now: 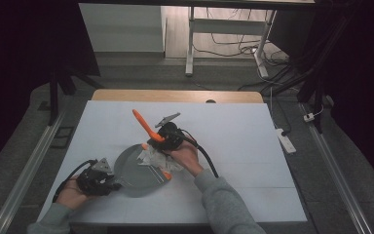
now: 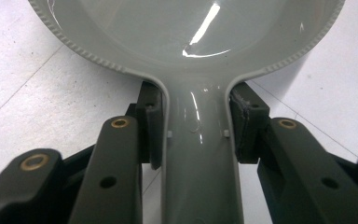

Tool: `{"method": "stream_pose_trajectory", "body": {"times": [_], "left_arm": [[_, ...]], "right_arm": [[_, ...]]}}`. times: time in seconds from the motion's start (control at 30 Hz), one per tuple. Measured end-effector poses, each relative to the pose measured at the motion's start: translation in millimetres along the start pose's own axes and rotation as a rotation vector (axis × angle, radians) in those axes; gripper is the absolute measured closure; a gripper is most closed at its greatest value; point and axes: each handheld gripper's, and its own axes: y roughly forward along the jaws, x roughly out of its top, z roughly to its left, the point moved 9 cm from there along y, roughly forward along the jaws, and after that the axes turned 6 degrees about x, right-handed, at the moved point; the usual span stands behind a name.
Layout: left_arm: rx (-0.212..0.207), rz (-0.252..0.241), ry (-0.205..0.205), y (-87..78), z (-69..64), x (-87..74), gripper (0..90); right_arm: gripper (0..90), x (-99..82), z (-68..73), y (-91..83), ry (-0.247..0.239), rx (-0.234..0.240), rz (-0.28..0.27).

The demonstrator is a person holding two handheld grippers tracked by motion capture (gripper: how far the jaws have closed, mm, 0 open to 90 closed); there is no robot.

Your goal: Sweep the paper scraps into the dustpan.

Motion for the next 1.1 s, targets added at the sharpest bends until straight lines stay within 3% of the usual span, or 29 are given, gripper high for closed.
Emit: {"method": "stream_pose_trajectory", "body": {"times": [0.2, 0.3, 0.4, 0.43, 0.53, 0.6, 0.73, 0.97, 1.1], "left_arm": [[0.001, -0.002, -0.003, 1.0, -0.7, 1.4, 61.6], [0.003, 0.000, -0.003, 0.7, -1.1, 1.4, 61.6], [0.003, 0.000, -0.004, 0.8, -1.2, 1.3, 61.6], [0.003, 0.000, -0.004, 0.8, -1.2, 1.3, 61.6], [0.004, 0.001, -0.003, 0.9, -1.0, 1.3, 61.6], [0.004, 0.001, -0.003, 0.9, -1.0, 1.3, 61.6], [0.004, 0.001, -0.003, 1.1, -1.0, 1.2, 61.6], [0.004, 0.002, -0.003, 1.3, -0.9, 1.3, 61.6], [0.005, 0.001, -0.003, 1.6, -1.0, 1.5, 61.6]], "right_arm": [[71.2, 1.3, 9.3, -1.7, -0.018, 0.021, -0.010], [71.1, 5.6, 8.9, -10.3, -0.026, 0.003, -0.049], [71.2, 10.5, 0.4, -25.6, 0.007, -0.041, -0.116], [71.2, 10.5, 0.4, -25.6, 0.007, -0.041, -0.116], [71.1, 9.7, -16.2, -46.4, 0.025, -0.119, -0.157], [71.2, 7.9, -21.2, -49.9, 0.030, -0.137, -0.152], [71.1, -9.9, -42.5, -54.8, 0.088, -0.204, -0.096], [71.1, -27.4, -46.9, -44.9, 0.124, -0.192, -0.029], [71.2, -29.3, -38.0, -34.4, 0.121, -0.169, -0.001]]}}
